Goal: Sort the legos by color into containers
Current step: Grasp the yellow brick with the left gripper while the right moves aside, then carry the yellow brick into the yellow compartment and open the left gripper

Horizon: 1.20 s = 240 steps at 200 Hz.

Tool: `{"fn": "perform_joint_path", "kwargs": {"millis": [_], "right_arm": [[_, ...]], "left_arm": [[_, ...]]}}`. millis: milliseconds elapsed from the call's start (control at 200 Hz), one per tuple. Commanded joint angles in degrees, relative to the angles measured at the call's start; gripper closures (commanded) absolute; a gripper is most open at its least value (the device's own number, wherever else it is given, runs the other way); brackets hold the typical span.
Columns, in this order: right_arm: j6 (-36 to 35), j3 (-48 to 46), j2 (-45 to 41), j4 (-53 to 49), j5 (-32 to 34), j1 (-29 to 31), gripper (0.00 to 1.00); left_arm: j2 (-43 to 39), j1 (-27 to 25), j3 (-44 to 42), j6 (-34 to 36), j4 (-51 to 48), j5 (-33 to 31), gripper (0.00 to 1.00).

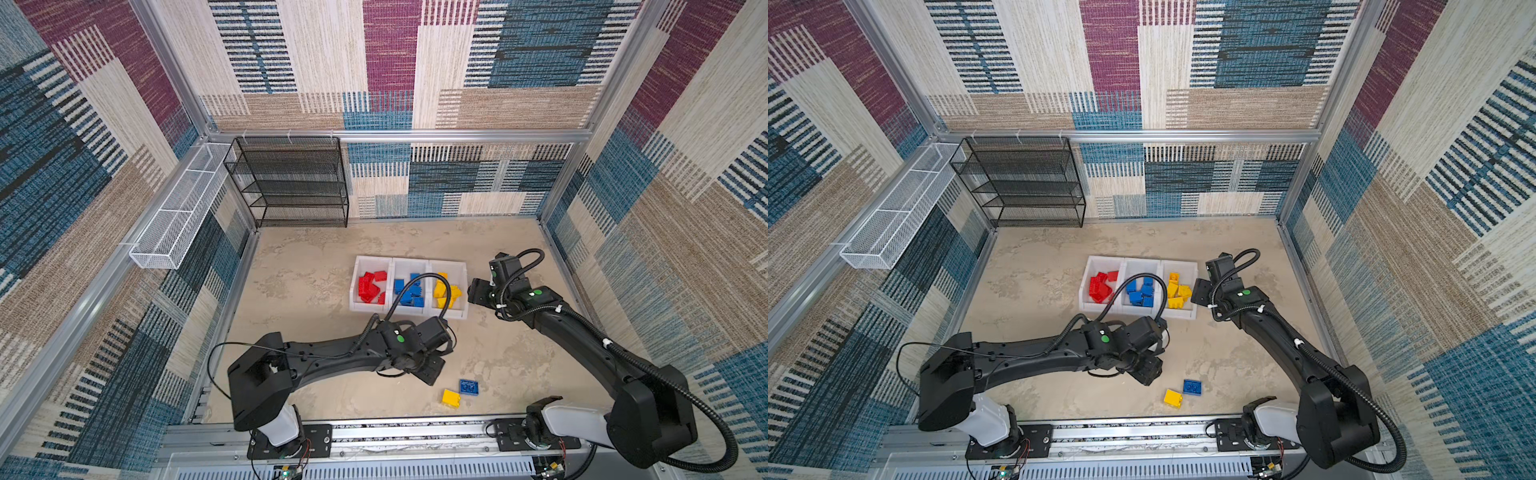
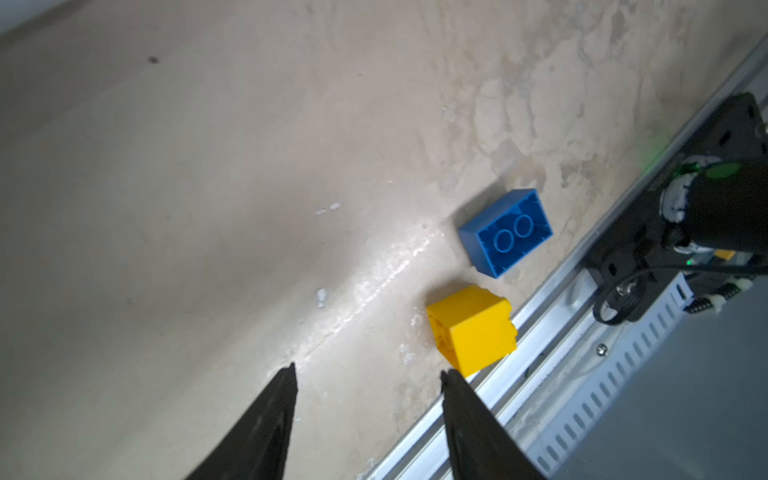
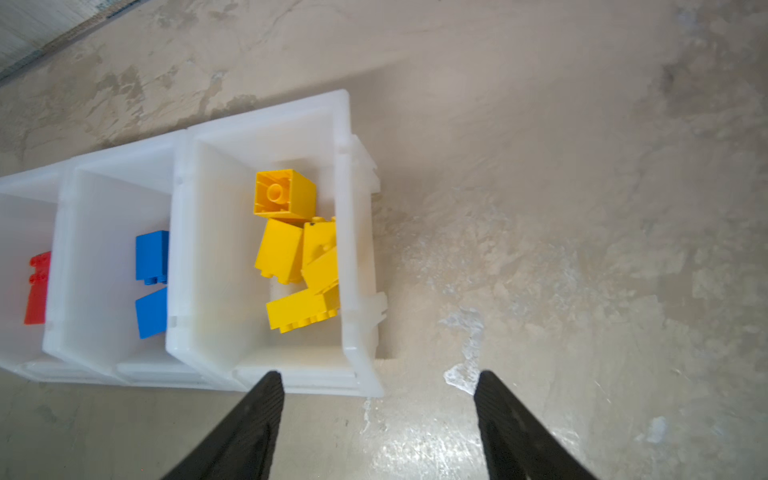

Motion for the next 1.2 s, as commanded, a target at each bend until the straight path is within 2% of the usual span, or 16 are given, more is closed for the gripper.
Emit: {"fn": "perform_joint_path", "kwargs": {"millis": [0, 160, 306, 706, 1197], "right_arm": [[1.37, -1.9, -1.23, 1.51, 0.01, -0.4, 0.24], [1.9, -4.82, -3.0, 2.48, -0.13, -0.96, 0.24], [2.24, -6.75, -4.59, 2.88, -0.62, -1.26, 0.24], [2.43, -8.31, -6.6, 2.44, -0.42, -1.52, 0.23], [1.33, -8.15, -7.02, 2.44, -1.06, -1.63, 0.23]], "left_arm": [[4.64, -3.17, 3.82, 3.52, -2.61, 2.17, 0.4], [10.54, -7.18, 9.47, 4.11, -6.9, 2.01, 0.4], [12.66, -8.98, 11.11, 3.0, -9.07, 1.04, 0.4], [15.06, -9.47, 13.21, 1.96, -11.51, -0.03, 0.4], [20.22, -9.73, 19.5, 0.38, -15.94, -2.14, 0.33]]}}
